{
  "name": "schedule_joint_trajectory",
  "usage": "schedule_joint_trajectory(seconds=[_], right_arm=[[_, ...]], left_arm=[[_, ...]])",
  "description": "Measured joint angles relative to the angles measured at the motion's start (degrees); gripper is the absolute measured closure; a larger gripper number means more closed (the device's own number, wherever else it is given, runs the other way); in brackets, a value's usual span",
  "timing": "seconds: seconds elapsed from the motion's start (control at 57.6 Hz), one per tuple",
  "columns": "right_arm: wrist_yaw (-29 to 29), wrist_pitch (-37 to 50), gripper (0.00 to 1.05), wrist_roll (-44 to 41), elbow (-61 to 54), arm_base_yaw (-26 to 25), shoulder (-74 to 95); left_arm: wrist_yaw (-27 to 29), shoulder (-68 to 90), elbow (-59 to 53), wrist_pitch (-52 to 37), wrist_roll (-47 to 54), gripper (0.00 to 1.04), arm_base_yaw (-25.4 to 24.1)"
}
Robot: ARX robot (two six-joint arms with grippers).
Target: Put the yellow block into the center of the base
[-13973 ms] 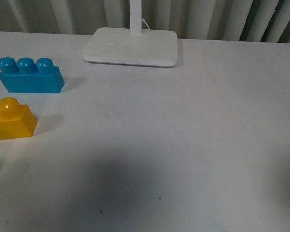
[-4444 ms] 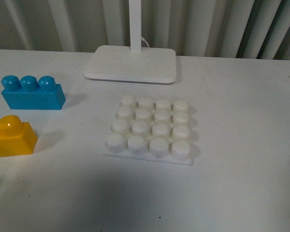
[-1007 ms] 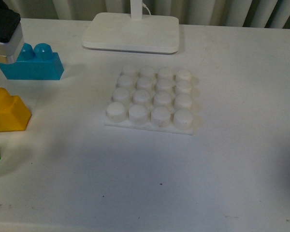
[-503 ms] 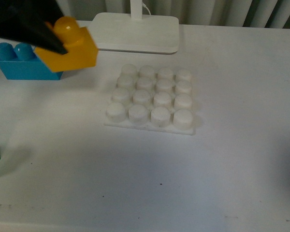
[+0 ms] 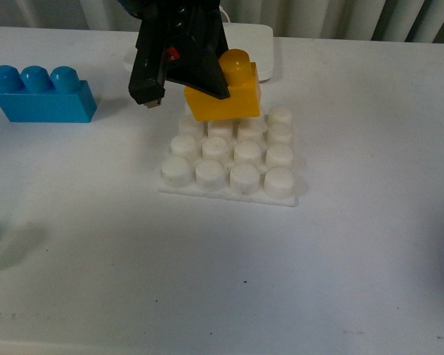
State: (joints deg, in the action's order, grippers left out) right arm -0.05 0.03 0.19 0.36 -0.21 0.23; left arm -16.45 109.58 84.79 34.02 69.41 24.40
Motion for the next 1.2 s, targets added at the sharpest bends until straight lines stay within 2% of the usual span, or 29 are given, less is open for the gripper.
schedule_joint_trajectory(seconds=[0.903, 1.198], right_arm=[[0.02, 0.0, 0.09, 0.0, 0.0, 0.0, 0.0], [0.02, 0.0, 0.09, 0.0, 0.0, 0.0, 0.0]], left_arm=[[0.0, 5.81, 5.33, 6.03, 1.31, 0.78, 1.49], [4.61, 7.08, 5.05, 5.46, 2.93, 0.78, 2.73]])
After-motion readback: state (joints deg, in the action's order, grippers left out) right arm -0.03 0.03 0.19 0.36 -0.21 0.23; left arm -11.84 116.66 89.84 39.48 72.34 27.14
